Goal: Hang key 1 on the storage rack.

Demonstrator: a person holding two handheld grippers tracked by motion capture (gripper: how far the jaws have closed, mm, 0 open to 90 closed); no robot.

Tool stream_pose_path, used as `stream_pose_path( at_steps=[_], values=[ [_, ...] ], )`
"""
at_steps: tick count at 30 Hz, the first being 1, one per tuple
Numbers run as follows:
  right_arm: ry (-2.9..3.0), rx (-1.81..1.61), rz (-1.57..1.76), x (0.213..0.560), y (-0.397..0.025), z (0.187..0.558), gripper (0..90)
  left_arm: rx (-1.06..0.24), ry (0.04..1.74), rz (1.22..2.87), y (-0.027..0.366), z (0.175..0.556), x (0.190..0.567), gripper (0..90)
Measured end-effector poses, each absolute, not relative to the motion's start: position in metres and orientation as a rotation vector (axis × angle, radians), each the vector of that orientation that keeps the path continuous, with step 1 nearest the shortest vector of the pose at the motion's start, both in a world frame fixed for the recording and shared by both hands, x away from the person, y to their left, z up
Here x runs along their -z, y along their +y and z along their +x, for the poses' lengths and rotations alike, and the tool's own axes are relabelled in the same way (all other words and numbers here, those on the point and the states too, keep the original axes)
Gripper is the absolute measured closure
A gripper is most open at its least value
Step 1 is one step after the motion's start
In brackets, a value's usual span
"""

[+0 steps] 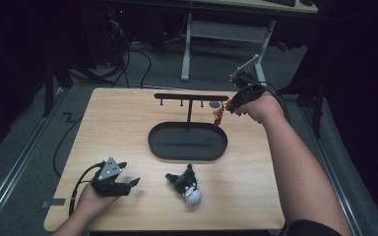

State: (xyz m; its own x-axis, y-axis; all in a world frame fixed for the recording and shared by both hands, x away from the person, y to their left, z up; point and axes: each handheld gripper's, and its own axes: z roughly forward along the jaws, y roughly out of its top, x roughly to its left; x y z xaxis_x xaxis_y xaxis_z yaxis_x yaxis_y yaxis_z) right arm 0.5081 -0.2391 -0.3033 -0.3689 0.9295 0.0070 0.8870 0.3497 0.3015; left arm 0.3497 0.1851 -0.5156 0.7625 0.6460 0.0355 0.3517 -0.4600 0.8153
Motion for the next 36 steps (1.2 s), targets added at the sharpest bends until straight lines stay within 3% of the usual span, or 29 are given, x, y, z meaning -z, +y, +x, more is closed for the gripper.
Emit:
stream_pose_path(
  at_steps=[16,26,36],
  values=[
    [2.45,-0.504,1.75,0.369,-0.259,0.504,67.6,-0.429,0.752,2.099,0.185,0.351,0.517,25.2],
    [2.402,-0.567,1.781,0.381,-0.27,0.492,57.0,-0.427,0.75,2.099,0.185,0.351,0.517,25.4],
    [2.334,-0.717,1.708,0.406,-0.28,0.443,42.8,-0.409,0.753,2.106,0.183,0.351,0.518,26.5]
  ],
)
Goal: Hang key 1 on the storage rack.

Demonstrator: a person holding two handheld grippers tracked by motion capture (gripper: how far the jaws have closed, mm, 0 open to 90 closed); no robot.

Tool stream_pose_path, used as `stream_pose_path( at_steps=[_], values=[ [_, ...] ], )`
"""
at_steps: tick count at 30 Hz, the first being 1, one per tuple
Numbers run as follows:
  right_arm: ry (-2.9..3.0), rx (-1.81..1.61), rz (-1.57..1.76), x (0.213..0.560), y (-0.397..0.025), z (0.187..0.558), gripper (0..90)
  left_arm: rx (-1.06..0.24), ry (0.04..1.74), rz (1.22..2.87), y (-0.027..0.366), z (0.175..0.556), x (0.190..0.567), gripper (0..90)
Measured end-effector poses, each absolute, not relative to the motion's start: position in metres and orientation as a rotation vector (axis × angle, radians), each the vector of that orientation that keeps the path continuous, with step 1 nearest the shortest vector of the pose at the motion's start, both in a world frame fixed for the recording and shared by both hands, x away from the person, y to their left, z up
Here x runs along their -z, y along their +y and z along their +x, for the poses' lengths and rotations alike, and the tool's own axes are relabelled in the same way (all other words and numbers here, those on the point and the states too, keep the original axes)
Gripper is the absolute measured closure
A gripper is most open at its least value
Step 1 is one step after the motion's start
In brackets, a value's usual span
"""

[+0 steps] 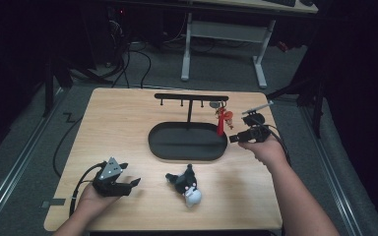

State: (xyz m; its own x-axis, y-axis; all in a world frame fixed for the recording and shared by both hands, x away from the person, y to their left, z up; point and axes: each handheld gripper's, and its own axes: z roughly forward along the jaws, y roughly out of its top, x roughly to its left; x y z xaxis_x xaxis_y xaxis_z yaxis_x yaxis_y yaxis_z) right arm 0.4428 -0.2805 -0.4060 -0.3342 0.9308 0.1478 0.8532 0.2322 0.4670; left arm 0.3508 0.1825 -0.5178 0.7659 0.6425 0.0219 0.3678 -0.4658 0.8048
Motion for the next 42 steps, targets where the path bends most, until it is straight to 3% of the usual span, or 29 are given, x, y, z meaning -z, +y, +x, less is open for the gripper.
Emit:
stream_pose_path(
  at_steps=[15,21,25,31,37,42],
  values=[
    [2.038,-1.009,1.399,0.476,-0.298,0.329,44.1,-0.337,0.74,2.141,0.167,0.343,0.52,31.4],
    [1.895,-1.172,1.42,0.5,-0.32,0.281,45.9,-0.238,0.665,2.147,0.144,0.33,0.517,39.7],
    [1.872,-1.219,1.446,0.501,-0.327,0.275,46.4,-0.139,0.599,2.177,0.117,0.322,0.516,52.4],
    [1.908,-1.238,1.447,0.504,-0.325,0.276,47.0,-0.177,0.621,2.269,0.074,0.318,0.522,78.8],
    [1.925,-1.263,1.413,0.5,-0.322,0.275,46.9,-0.193,0.641,2.293,0.05,0.325,0.522,84.6],
    [1.931,-1.288,1.412,0.499,-0.324,0.274,46.6,-0.182,0.621,2.297,0.025,0.329,0.518,84.5]
  ],
)
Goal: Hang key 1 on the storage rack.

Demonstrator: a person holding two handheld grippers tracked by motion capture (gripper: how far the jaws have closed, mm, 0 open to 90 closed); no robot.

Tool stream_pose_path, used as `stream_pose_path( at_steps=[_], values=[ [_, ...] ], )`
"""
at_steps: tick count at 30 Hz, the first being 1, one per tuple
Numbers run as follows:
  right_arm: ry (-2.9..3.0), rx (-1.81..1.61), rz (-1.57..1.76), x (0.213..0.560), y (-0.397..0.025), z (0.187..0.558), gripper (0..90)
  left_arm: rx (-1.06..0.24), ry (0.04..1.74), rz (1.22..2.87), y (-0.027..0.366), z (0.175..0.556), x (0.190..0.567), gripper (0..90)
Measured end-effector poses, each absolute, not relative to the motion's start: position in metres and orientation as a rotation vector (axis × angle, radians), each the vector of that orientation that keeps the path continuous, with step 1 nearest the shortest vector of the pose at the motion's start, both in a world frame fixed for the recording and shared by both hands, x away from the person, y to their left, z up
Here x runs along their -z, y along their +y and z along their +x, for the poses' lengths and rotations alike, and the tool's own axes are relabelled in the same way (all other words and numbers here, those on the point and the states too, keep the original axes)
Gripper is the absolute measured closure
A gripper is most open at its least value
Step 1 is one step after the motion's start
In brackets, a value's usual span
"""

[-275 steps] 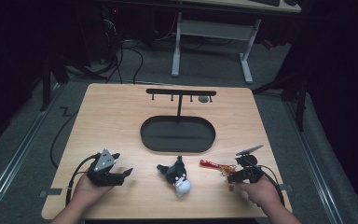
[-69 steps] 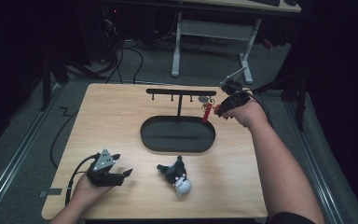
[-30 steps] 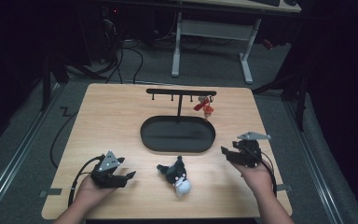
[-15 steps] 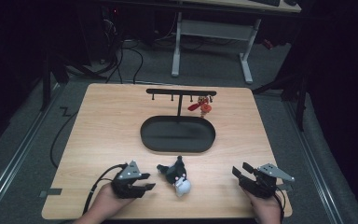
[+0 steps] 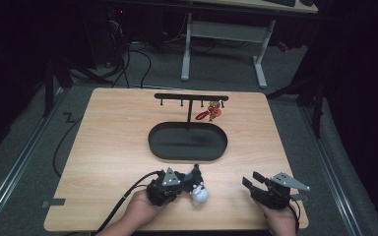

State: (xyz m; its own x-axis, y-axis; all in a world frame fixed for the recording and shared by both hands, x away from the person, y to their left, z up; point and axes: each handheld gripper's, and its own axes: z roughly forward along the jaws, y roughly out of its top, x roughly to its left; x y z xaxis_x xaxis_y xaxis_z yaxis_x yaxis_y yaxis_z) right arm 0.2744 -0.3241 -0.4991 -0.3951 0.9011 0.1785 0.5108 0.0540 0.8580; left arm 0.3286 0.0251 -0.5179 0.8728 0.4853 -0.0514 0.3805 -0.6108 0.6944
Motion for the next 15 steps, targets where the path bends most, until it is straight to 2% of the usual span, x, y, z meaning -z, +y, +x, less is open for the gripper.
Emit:
stream_pose_path(
  at_steps=[9,15],
  values=[
    [1.935,-1.291,1.412,0.499,-0.326,0.274,46.7,-0.152,0.547,2.333,-0.035,0.338,0.52,84.6],
    [1.92,-1.283,1.418,0.5,-0.33,0.274,46.8,-0.157,0.531,2.324,-0.054,0.341,0.519,84.1]
  ],
)
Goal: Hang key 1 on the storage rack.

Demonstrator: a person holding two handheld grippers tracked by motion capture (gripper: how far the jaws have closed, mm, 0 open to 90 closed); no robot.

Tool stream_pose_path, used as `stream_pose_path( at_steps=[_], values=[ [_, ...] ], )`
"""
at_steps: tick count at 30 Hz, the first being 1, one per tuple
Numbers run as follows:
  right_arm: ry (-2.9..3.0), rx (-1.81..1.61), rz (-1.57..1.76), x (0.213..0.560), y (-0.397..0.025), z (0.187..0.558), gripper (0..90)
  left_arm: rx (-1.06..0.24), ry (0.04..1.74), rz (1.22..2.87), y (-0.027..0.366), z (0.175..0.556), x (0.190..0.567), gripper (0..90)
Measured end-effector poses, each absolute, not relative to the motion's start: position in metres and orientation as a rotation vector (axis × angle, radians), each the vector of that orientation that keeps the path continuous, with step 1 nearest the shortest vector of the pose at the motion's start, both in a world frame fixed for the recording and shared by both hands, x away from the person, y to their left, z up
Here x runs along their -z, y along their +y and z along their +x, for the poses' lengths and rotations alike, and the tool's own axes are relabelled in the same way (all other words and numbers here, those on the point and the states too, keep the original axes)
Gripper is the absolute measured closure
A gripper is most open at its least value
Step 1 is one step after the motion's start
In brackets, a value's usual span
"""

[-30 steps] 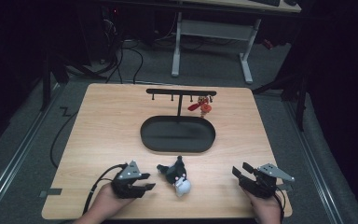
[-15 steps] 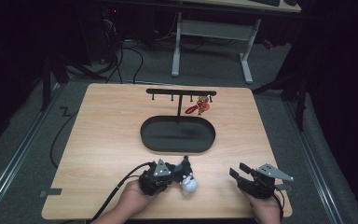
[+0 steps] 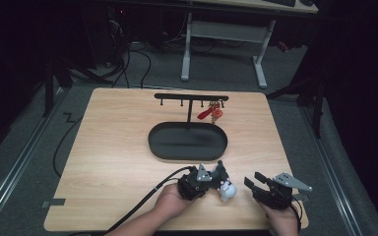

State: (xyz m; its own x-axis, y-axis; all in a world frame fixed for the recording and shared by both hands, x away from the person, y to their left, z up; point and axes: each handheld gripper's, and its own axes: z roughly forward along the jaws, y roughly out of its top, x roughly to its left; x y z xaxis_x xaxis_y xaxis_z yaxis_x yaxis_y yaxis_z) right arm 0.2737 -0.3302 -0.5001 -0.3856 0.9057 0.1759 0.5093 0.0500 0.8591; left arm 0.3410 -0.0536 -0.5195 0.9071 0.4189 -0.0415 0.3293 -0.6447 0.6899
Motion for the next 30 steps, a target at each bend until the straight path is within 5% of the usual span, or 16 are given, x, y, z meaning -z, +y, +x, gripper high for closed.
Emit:
stream_pose_path(
  at_steps=[7,20,23,30],
  values=[
    [1.914,-1.277,1.427,0.5,-0.333,0.273,46.6,-0.159,0.555,2.27,-0.023,0.339,0.517,70.5],
    [1.929,-1.248,1.446,0.504,-0.327,0.276,47.5,-0.41,0.793,2.178,0.131,0.346,0.512,41.5],
    [1.926,-1.227,1.45,0.506,-0.325,0.279,47.2,-0.35,0.855,2.118,0.153,0.345,0.513,35.6],
    [1.901,-1.198,1.478,0.509,-0.326,0.281,45.9,-0.394,0.825,2.098,0.158,0.345,0.511,30.7]
  ],
)
